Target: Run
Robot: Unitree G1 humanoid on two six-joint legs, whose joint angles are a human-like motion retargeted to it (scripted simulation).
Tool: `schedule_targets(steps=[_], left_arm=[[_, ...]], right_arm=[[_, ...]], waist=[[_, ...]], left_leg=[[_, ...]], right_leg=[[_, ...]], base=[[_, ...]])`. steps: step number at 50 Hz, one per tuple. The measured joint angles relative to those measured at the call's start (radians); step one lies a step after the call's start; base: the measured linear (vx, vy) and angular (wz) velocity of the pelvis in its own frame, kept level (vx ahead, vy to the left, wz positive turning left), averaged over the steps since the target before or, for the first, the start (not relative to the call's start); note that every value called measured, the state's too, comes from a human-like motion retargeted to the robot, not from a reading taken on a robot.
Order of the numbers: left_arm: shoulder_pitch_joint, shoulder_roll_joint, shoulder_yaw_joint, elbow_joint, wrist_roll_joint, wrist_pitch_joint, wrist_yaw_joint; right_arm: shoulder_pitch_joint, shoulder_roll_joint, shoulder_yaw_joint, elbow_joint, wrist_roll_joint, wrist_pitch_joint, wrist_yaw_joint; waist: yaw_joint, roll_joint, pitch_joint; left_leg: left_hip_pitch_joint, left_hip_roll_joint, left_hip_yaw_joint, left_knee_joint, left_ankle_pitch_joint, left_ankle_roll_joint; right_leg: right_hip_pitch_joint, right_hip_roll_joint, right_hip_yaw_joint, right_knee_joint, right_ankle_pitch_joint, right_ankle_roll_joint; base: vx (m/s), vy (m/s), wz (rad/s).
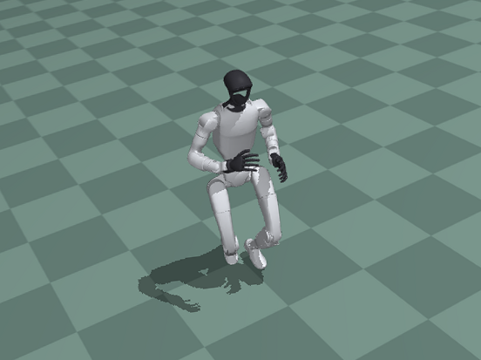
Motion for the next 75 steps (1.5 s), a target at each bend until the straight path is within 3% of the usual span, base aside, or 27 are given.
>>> schedule_targets(steps=[2, 5, 7, 10, 12, 15, 18, 21, 23, 25, 30, 33, 37, 40, 45, 48, 50, 52, 55, 57, 60, 65, 67, 70, 75], left_arm=[[0.026, 0.011, 0.001, -0.014, -0.009, -0.003, -0.001], [0.024, 0.009, 0.006, -0.034, -0.007, 0.006, 0.020], [0.002, 0.002, 0.005, -0.051, 0.013, 0.004, 0.038], [-0.102, 0.002, 0.017, -0.074, 0.076, 0.006, 0.102], [-0.237, -0.004, 0.019, -0.064, 0.132, 0.025, 0.172], [-0.368, -0.023, 0.028, -0.068, 0.159, 0.039, 0.235], [-0.391, -0.041, 0.025, -0.077, 0.136, 0.024, 0.231], [-0.351, -0.050, -0.018, -0.051, 0.115, -0.013, 0.195], [-0.309, -0.057, -0.055, -0.019, 0.103, -0.022, 0.166], [-0.263, -0.060, -0.078, 0.018, 0.093, -0.015, 0.137], [-0.160, -0.069, -0.060, 0.117, 0.088, 0.037, 0.120], [-0.098, -0.065, -0.024, 0.103, 0.054, 0.023, 0.099], [-0.018, -0.044, -0.001, 0.052, 0.010, -0.003, 0.065], [-0.009, -0.043, 0.006, 0.012, -0.003, 0.002, 0.085], [-0.127, -0.028, 0.024, -0.067, 0.109, -0.002, 0.182], [-0.275, -0.027, 0.023, -0.072, 0.175, 0.023, 0.267], [-0.321, -0.037, 0.028, -0.083, 0.172, 0.027, 0.293], [-0.327, -0.045, 0.025, -0.085, 0.152, 0.013, 0.292], [-0.299, -0.052, -0.005, -0.059, 0.125, -0.025, 0.258], [-0.267, -0.048, -0.036, -0.021, 0.112, -0.035, 0.225], [-0.211, -0.042, -0.066, 0.044, 0.102, -0.025, 0.183], [-0.112, -0.047, -0.066, 0.198, 0.121, 0.043, 0.161], [-0.097, -0.050, -0.050, 0.254, 0.125, 0.056, 0.160], [-0.047, -0.042, -0.024, 0.266, 0.114, 0.043, 0.140], [0.041, -0.004, -0.005, 0.195, 0.077, -0.002, 0.086]], right_arm=[[0.033, 0.000, 0.014, 0.004, 0.002, -0.009, 0.022], [0.087, 0.000, 0.028, 0.030, -0.002, -0.012, 0.053], [0.137, 0.008, 0.038, 0.059, -0.015, -0.003, 0.066], [0.202, 0.027, 0.033, 0.116, -0.050, 0.018, 0.083], [0.223, 0.044, 0.014, 0.159, -0.077, 0.028, 0.086], [0.276, 0.033, 0.005, 0.168, -0.070, 0.025, 0.091], [0.324, 0.002, 0.003, 0.127, -0.018, 0.014, 0.102], [0.340, -0.008, 0.011, 0.113, 0.025, 0.006, 0.113], [0.325, -0.005, 0.017, 0.109, 0.046, 0.004, 0.112], [0.281, -0.001, 0.016, 0.089, 0.049, 0.000, 0.095], [0.062, -0.007, -0.026, 0.029, -0.022, 0.025, 0.011], [-0.016, 0.005, -0.037, 0.005, 0.001, 0.018, -0.014], [0.032, 0.019, -0.007, 0.009, 0.047, -0.012, 0.021], [0.092, 0.026, 0.015, 0.041, 0.054, -0.021, 0.060], [0.215, 0.065, 0.018, 0.130, 0.001, 0.013, 0.082], [0.257, 0.077, 0.008, 0.169, -0.014, 0.016, 0.085], [0.293, 0.064, 0.007, 0.154, 0.014, 0.009, 0.086], [0.322, 0.051, 0.008, 0.130, 0.055, 0.000, 0.091], [0.348, 0.040, 0.014, 0.115, 0.111, -0.007, 0.108], [0.343, 0.041, 0.017, 0.112, 0.142, -0.008, 0.118], [0.298, 0.040, 0.016, 0.083, 0.159, -0.016, 0.102], [0.134, 0.026, -0.014, 0.034, 0.084, -0.008, 0.027], [0.039, 0.019, -0.029, 0.027, 0.052, 0.004, -0.013], [-0.036, 0.020, -0.038, 0.008, 0.043, 0.002, -0.035], [0.008, 0.035, 0.003, 0.005, 0.083, -0.024, 0.012]], waist=[[-0.028, -0.045, -0.022], [-0.075, -0.090, -0.031], [-0.098, -0.102, -0.024], [-0.129, -0.107, 0.009], [-0.146, -0.106, 0.051], [-0.207, -0.092, 0.048], [-0.226, -0.018, 0.028], [-0.210, 0.059, 0.005], [-0.181, 0.096, -0.006], [-0.140, 0.119, -0.006], [-0.025, 0.107, 0.045], [0.019, 0.066, 0.056], [0.019, -0.024, 0.030], [-0.026, -0.088, 0.027], [-0.081, -0.107, 0.071], [-0.120, -0.093, 0.100], [-0.151, -0.061, 0.093], [-0.175, -0.019, 0.076], [-0.190, 0.038, 0.045], [-0.169, 0.076, 0.030], [-0.122, 0.113, 0.028], [-0.036, 0.119, 0.070], [-0.007, 0.112, 0.099], [0.022, 0.086, 0.107], [0.031, 0.003, 0.065]], left_leg=[[-0.015, -0.102, 0.034, -0.192, 0.044, -0.033], [-0.002, -0.213, 0.057, -0.316, 0.053, -0.023], [-0.012, -0.239, 0.058, -0.224, -0.008, 0.029], [0.024, -0.268, 0.037, -0.086, -0.187, 0.140], [0.070, -0.258, 0.014, -0.046, -0.275, 0.158], [0.170, -0.263, -0.004, -0.095, -0.296, 0.158], [0.323, -0.194, -0.018, -0.151, -0.248, 0.099], [0.405, -0.069, -0.045, -0.110, -0.074, -0.018], [0.409, 0.014, -0.057, -0.001, 0.057, -0.058], [0.397, 0.094, -0.063, 0.149, 0.127, -0.055], [0.235, 0.204, -0.091, 0.478, 0.064, 0.040], [0.096, 0.143, -0.060, 0.350, -0.019, 0.060], [0.027, -0.043, 0.028, -0.085, -0.021, -0.003], [0.042, -0.196, 0.069, -0.294, 0.005, -0.003], [0.071, -0.262, 0.044, -0.081, -0.210, 0.158], [0.171, -0.255, 0.012, -0.084, -0.258, 0.158], [0.261, -0.240, -0.007, -0.130, -0.238, 0.130], [0.342, -0.190, -0.030, -0.165, -0.174, 0.056], [0.399, -0.098, -0.061, -0.147, 0.007, -0.062], [0.404, -0.019, -0.074, -0.060, 0.106, -0.100], [0.403, 0.088, -0.081, 0.132, 0.161, -0.090], [0.324, 0.206, -0.100, 0.471, 0.117, -0.006], [0.243, 0.207, -0.112, 0.517, 0.084, 0.020], [0.124, 0.168, -0.087, 0.444, 0.032, 0.044], [0.033, 0.023, 0.008, 0.037, 0.026, -0.014]], right_leg=[[0.013, -0.084, 0.015, 0.044, 0.081, 0.052], [0.031, -0.184, 0.030, 0.167, 0.127, 0.073], [0.034, -0.219, 0.038, 0.295, 0.118, 0.058], [-0.001, -0.240, 0.076, 0.484, 0.101, 0.032], [-0.089, -0.242, 0.108, 0.568, 0.093, -0.003], [-0.264, -0.246, 0.137, 0.572, 0.049, -0.044], [-0.354, -0.153, 0.088, 0.380, 0.041, -0.046], [-0.363, -0.019, 0.016, 0.119, 0.096, -0.015], [-0.345, 0.063, -0.017, -0.002, 0.146, 0.002], [-0.306, 0.115, -0.045, -0.034, 0.133, -0.019], [-0.170, 0.145, -0.056, 0.067, -0.175, -0.167], [-0.050, 0.105, -0.027, 0.025, -0.186, -0.123], [0.053, -0.025, 0.017, 0.031, 0.004, 0.028], [0.087, -0.151, 0.038, 0.165, 0.107, 0.086], [0.045, -0.227, 0.084, 0.534, 0.099, 0.039], [-0.100, -0.232, 0.120, 0.601, 0.060, -0.024], [-0.190, -0.209, 0.116, 0.540, 0.030, -0.050], [-0.247, -0.156, 0.074, 0.397, 0.014, -0.056], [-0.289, -0.056, 0.014, 0.137, 0.038, -0.027], [-0.289, 0.027, -0.013, -0.001, 0.074, -0.004], [-0.258, 0.103, -0.047, -0.048, 0.065, -0.025], [-0.177, 0.140, -0.064, 0.089, -0.193, -0.174], [-0.126, 0.135, -0.059, 0.097, -0.261, -0.192], [-0.043, 0.106, -0.043, 0.062, -0.265, -0.159], [0.057, 0.011, -0.003, -0.005, -0.060, -0.002]], base=[[0.02, 0.09, 0.23], [-0.02, 0.07, 0.08], [-0.08, 0.03, -0.31], [-0.06, 0.04, -0.64], [-0.09, -0.03, -0.68], [-0.03, 0.02, -0.61], [0.10, 0.04, -1.27], [0.07, -0.08, -1.20], [-0.03, -0.11, -0.86], [-0.05, -0.10, -0.68], [-0.04, -0.08, -0.42], [0.01, 0.02, 0.04], [0.05, 0.09, 0.27], [-0.02, 0.08, 0.31], [-0.06, 0.03, -0.20], [-0.04, 0.02, -0.48], [0.04, 0.05, -0.65], [0.08, -0.03, -0.68], [0.03, -0.09, -0.49], [-0.03, -0.10, -0.43], [-0.05, -0.09, -0.33], [-0.04, -0.09, -0.21], [-0.04, -0.07, 0.05], [0.00, 0.01, 0.12], [0.03, 0.07, 0.22]])
